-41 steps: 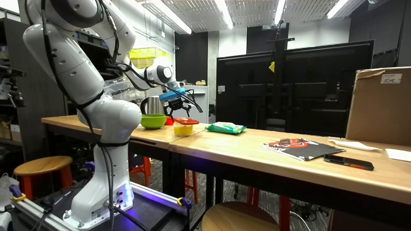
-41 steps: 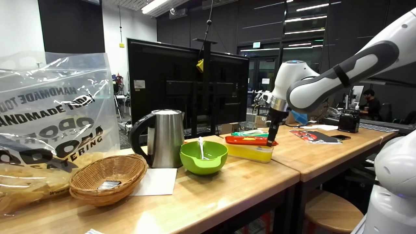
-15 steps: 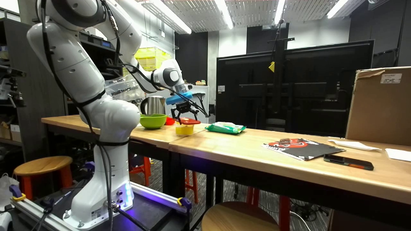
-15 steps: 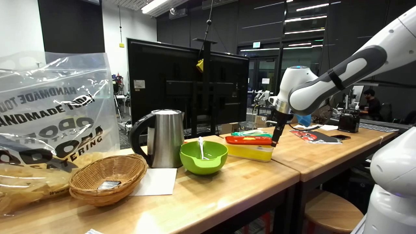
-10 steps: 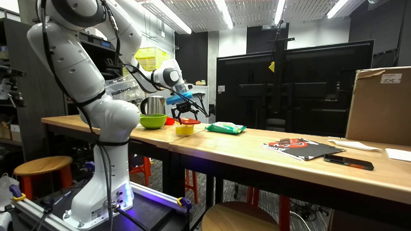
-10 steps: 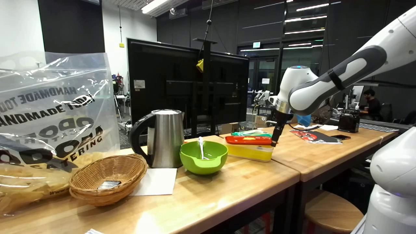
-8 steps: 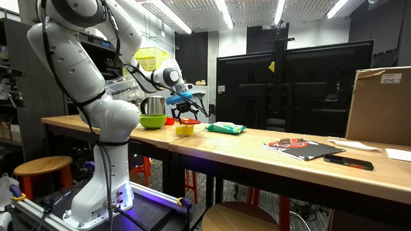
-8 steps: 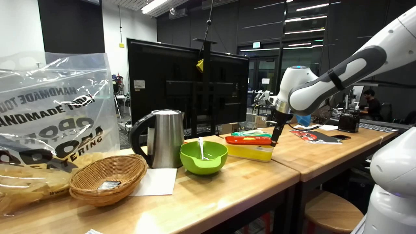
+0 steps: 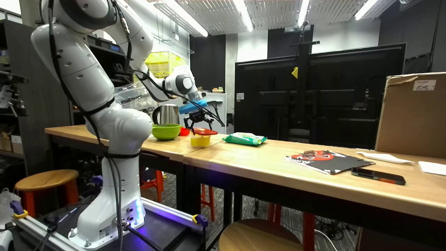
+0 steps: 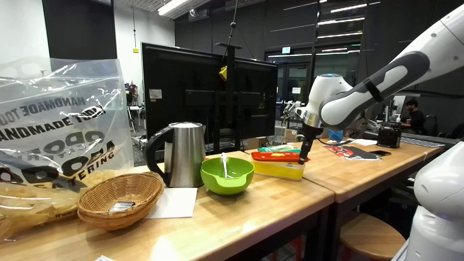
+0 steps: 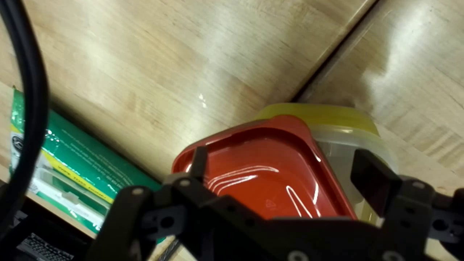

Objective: Pick up the red rectangular lunch box lid and put it on the right side of the table

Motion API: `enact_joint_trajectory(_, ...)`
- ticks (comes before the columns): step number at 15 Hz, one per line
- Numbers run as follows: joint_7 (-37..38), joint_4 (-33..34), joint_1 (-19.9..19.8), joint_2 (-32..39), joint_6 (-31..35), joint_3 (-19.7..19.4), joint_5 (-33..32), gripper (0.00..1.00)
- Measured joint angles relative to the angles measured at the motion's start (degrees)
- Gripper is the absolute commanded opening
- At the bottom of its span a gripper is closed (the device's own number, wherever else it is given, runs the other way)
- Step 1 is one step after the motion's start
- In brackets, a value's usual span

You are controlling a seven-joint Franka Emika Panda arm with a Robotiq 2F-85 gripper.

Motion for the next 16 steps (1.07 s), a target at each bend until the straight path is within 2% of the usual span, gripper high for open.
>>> enact_joint_trajectory(11,0.09,0.01,0.12,2.28,2.2,3.24,-1.66,1.0)
enact_joint_trajectory(12,0.09,0.01,0.07,2.33,2.26,3.32,-1.88,0.9)
enact_joint_trajectory(13,0.09,0.01,-0.02,2.34,2.36,3.38,-2.1,0.73)
enact_joint_trajectory(16,0.09,0.03,-0.37,2.34,2.86,3.46,-2.59,0.52)
